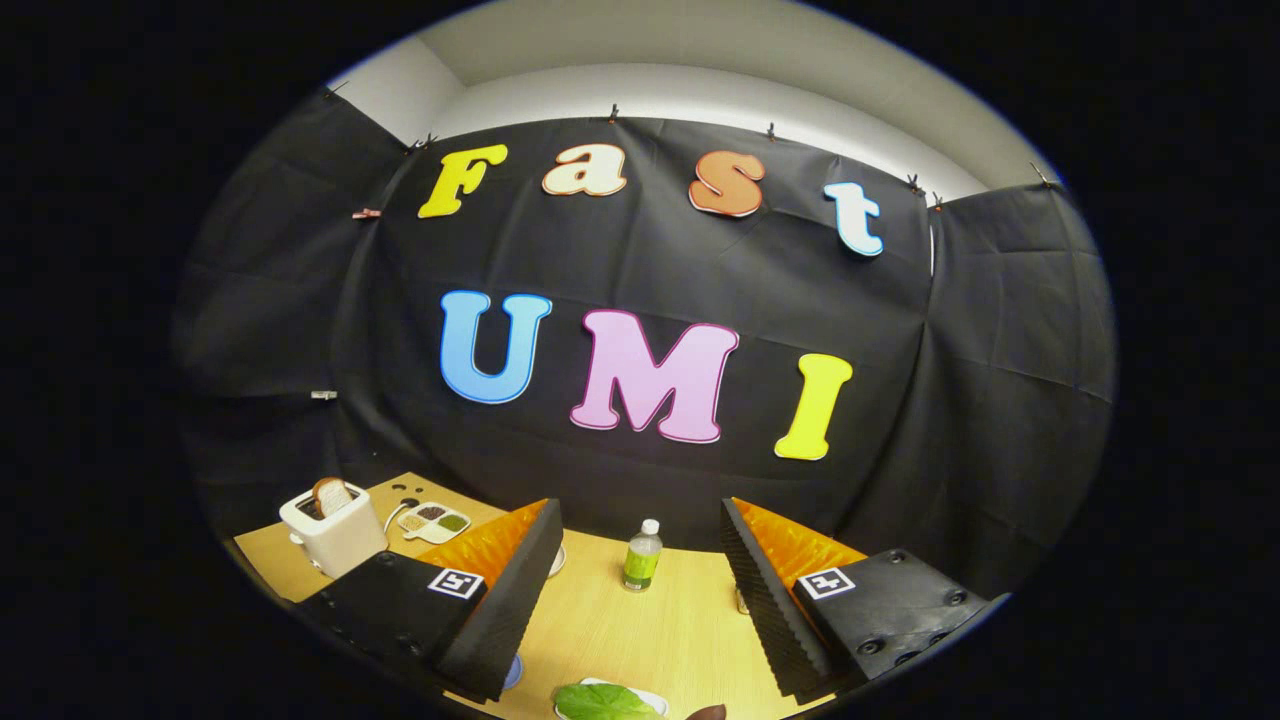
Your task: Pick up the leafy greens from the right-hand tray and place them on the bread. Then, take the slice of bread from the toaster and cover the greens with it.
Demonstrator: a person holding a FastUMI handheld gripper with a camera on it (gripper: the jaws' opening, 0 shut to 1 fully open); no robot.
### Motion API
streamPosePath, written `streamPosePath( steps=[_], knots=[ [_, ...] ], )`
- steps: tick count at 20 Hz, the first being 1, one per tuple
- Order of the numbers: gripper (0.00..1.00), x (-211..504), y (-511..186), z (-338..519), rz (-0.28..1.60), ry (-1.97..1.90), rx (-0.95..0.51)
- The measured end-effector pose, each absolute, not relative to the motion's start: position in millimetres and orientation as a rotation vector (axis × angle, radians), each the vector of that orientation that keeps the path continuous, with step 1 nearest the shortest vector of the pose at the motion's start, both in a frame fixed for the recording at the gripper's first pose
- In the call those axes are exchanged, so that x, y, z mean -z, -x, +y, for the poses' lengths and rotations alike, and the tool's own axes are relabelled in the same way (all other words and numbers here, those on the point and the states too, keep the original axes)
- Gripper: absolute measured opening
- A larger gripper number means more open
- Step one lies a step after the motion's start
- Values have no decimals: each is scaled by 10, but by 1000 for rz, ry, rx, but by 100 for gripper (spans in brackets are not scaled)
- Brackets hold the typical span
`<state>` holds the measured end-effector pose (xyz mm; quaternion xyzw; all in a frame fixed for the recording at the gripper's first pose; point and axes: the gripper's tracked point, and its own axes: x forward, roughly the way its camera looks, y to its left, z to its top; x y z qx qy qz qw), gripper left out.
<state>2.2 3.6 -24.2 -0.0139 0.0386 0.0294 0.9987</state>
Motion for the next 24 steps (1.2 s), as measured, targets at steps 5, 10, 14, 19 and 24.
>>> streamPosePath(
  steps=[5,10,14,19,24],
  knots=[
    [97,1026,102,190,294,-3,-198],
    [97,2081,292,160,493,32,-231],
    [97,3062,506,179,664,117,-291],
    [93,3882,616,158,805,173,-338],
    [89,4450,602,180,928,136,-361]
  ],
)
